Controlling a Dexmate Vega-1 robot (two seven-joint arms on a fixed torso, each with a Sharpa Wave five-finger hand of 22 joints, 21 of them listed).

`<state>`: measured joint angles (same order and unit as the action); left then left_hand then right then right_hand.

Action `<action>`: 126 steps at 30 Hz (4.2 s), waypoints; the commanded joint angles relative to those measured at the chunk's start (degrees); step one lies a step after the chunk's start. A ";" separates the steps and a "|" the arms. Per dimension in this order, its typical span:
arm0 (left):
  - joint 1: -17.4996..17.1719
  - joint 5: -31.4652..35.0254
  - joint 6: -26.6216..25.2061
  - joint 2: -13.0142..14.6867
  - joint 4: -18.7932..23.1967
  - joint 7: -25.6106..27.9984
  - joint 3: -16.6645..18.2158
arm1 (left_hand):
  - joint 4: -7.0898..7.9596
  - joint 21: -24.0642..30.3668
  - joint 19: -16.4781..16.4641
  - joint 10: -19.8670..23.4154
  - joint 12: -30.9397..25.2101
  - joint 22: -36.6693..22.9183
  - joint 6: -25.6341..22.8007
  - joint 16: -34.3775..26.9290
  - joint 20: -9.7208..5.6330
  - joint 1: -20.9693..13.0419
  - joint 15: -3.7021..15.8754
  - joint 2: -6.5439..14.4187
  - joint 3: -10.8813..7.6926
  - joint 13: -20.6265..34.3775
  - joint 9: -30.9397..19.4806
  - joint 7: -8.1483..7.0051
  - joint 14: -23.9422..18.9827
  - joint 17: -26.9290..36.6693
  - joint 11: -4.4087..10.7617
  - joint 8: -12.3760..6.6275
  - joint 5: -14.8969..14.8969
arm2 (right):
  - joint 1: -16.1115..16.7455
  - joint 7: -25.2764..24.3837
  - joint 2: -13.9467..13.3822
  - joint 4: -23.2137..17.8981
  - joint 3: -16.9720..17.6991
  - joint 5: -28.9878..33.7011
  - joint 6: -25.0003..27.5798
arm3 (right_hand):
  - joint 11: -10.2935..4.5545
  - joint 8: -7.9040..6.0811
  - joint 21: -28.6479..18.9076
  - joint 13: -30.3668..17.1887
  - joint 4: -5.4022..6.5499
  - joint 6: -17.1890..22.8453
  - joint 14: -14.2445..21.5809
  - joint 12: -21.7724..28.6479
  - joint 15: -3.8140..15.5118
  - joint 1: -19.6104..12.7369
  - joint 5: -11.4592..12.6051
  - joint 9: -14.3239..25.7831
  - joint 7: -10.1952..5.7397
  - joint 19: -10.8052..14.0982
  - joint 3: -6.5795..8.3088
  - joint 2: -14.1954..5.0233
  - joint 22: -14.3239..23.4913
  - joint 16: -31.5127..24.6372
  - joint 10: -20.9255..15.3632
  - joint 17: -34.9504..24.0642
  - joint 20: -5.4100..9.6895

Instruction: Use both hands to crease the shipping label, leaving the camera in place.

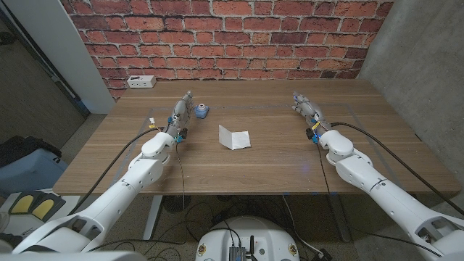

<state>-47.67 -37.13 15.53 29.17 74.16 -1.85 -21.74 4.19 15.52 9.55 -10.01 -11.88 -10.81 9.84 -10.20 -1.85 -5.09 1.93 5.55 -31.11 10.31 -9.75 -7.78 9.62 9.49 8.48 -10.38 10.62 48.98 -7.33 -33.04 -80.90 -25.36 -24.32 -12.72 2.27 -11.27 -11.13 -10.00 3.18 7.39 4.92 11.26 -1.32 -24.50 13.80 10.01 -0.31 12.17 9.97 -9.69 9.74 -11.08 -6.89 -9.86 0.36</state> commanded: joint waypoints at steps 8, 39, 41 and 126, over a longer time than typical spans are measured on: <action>-0.84 0.67 -0.69 0.61 1.89 1.09 -0.18 | -0.60 -0.28 3.64 -8.85 0.02 -0.15 6.24 -0.11 -1.92 -0.30 3.77 0.38 0.03 0.22 -0.17 0.16 9.51 0.27 -1.14 -0.53 0.18 | 0.99 -7.18 -3.05 -6.90 -2.84 11.87 6.39 | 0.57 -0.56 -0.68 -0.38 -4.32 4.64 2.45 0.34 -0.39 -5.55 -0.54 0.27 -0.89 1.51 4.39 -0.21 0.31 0.01 -3.79 -0.08 -2.19; -2.16 1.55 -1.34 1.70 4.04 1.35 -0.74 | -1.11 -0.30 2.64 -7.67 -0.22 -0.17 5.12 -0.30 -1.45 -0.65 2.98 0.39 0.22 0.28 -0.24 0.20 8.47 0.30 -1.87 -0.45 0.12 | 0.90 -10.96 -8.11 -20.93 -8.17 28.89 26.20 | -0.24 -0.68 -1.10 -0.46 -6.76 8.35 4.95 0.57 1.18 -10.11 -2.02 0.44 -2.32 3.41 9.41 -1.61 0.41 -0.57 -6.96 -0.48 -1.87; -2.49 1.99 -1.58 2.04 4.72 1.86 -0.80 | -1.14 -0.31 2.58 -7.51 -0.26 -0.17 5.08 -0.32 -1.46 -0.67 2.98 0.40 0.23 0.28 -0.25 0.29 8.37 0.30 -2.14 -0.44 0.12 | 0.86 -10.62 -8.32 -21.32 -8.42 29.41 26.60 | -0.34 -0.66 -1.10 -0.46 -6.82 8.41 5.05 0.56 1.23 -10.23 -2.08 0.45 -2.36 3.47 9.54 -1.59 0.41 -0.59 -7.04 -0.49 -1.81; -14.74 9.76 -5.78 9.57 20.82 9.92 -1.25 | -3.58 -0.91 -2.63 -1.12 0.05 -0.04 0.18 -0.03 -1.02 -2.94 1.79 1.39 0.15 0.33 -0.30 3.34 2.80 0.30 -3.02 -0.10 -0.23 | 3.35 -3.00 -9.90 -30.24 -15.93 48.44 34.85 | -6.07 -0.40 -1.67 -0.45 -11.65 16.84 12.01 0.25 5.74 -16.95 -3.22 0.56 -5.16 8.41 14.42 0.28 0.40 -1.37 -14.07 -0.27 -1.42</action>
<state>-61.86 -26.95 9.33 38.57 95.03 8.85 -22.99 0.77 15.02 7.27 -9.89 -11.86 -10.66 9.64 -10.37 -2.06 -7.50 1.93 7.05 -30.87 10.54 -9.73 -4.89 9.61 9.47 6.13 -10.58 10.62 52.27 -11.76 -43.22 -110.23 -40.32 22.44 20.42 -3.37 -11.85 -12.41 -10.26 -8.04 24.37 16.31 11.65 2.25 -40.82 10.59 10.26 -5.03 19.88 24.31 -9.44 9.99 -12.30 -20.63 -10.12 -1.02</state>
